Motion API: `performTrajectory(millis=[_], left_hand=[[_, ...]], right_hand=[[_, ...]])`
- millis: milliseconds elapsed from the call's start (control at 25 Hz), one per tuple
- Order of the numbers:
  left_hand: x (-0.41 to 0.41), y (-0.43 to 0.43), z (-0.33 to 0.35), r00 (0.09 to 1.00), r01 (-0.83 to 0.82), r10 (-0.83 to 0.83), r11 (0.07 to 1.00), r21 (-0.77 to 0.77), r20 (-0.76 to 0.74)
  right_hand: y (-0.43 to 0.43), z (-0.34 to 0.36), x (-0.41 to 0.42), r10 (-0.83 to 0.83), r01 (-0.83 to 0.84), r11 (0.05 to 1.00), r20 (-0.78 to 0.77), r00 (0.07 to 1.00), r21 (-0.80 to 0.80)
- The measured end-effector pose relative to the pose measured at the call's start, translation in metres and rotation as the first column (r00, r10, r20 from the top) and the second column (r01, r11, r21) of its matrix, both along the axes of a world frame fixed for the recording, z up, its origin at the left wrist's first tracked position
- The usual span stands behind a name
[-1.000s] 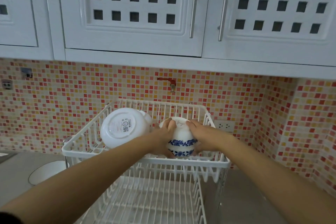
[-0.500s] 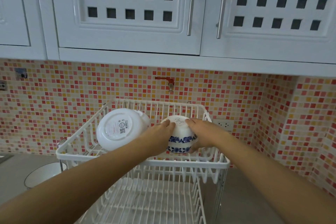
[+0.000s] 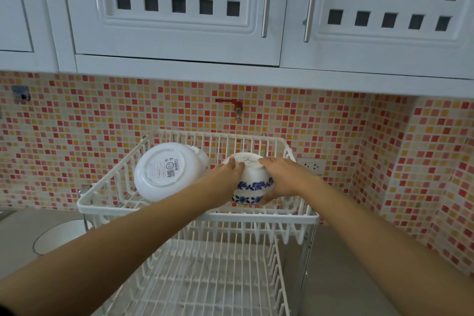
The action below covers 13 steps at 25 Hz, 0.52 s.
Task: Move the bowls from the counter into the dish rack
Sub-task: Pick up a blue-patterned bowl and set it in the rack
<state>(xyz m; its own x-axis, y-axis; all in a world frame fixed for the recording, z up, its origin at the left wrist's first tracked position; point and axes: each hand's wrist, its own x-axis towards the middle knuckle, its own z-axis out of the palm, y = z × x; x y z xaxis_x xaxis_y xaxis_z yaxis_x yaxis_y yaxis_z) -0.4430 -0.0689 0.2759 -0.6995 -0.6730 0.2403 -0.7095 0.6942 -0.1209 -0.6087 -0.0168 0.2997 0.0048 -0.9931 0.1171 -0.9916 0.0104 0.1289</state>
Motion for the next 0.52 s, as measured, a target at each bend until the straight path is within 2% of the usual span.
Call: performTrajectory(millis=[160,280,400,520], left_hand=[[0.002,0.005,0.008,1.0,-0.011,0.011,0.999,0.038,0.017],[0.009,0.018,0.03,0.996,0.006,0.0,0.998,0.066,-0.094],[0.039,0.03,0.062,0.969,-0.03,0.029,1.0,-0.001,-0.244],[0.094,0.021,0.083,0.934,-0.101,0.077,0.994,-0.05,-0.349]], right_hand=[[0.007,0.006,0.001,-0.017,0.016,0.998,0.023,1.0,0.055],[0.012,0.022,0.005,-0.016,0.007,0.998,0.137,0.99,0.064],[0.013,0.047,0.033,0.073,-0.058,0.984,0.086,0.994,-0.167],[0.004,0.062,0.086,0.195,-0.168,0.921,0.043,0.98,-0.351]])
